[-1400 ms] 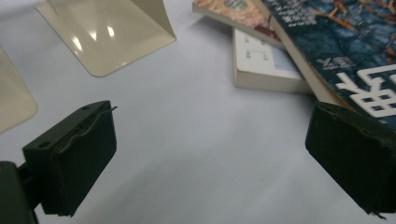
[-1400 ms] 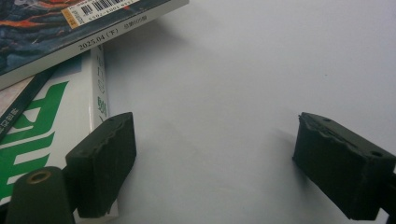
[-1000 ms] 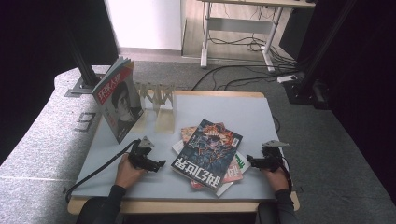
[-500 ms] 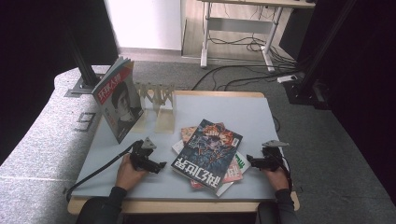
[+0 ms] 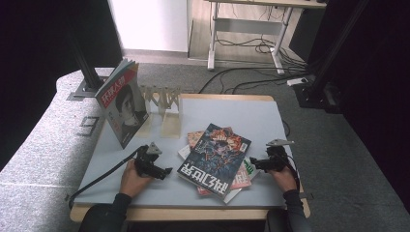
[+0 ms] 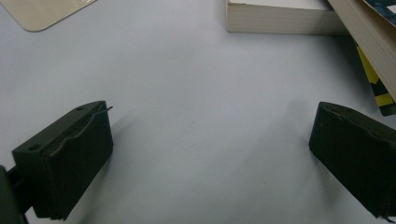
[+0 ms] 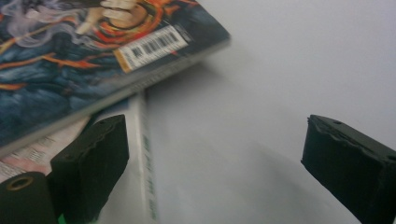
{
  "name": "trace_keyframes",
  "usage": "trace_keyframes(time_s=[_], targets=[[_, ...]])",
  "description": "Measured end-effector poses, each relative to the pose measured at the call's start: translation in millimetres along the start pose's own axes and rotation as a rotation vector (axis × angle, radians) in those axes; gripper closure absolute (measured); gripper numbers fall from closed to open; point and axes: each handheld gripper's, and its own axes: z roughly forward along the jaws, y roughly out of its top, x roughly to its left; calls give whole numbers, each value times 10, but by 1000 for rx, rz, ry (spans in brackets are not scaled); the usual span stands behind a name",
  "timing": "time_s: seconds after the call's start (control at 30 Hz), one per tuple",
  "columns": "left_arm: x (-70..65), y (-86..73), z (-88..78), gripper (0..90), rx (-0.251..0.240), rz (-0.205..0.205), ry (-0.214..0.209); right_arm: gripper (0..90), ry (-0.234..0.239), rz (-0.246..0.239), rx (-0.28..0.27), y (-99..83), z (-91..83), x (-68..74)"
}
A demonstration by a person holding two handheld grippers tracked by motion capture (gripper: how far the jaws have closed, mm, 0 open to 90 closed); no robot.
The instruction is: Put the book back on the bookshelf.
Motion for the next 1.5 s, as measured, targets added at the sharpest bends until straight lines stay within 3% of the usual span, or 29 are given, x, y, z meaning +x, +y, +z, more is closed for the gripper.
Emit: trace_keyframes(time_s=[0.2, 0.8, 1.1, 1.5], targets=[[0, 0, 0, 0, 0, 0, 0, 50, 28, -39, -12, 129, 79, 73], [0, -1, 1, 0, -1, 0, -1, 26, 77, -97, -27, 435, 220, 208], [1, -1, 1, 0, -1, -1, -1, 18, 126, -134, -16, 578, 398, 312], [1, -1, 1, 0, -1, -1, -1, 11, 155, -127, 16, 687, 624, 272]])
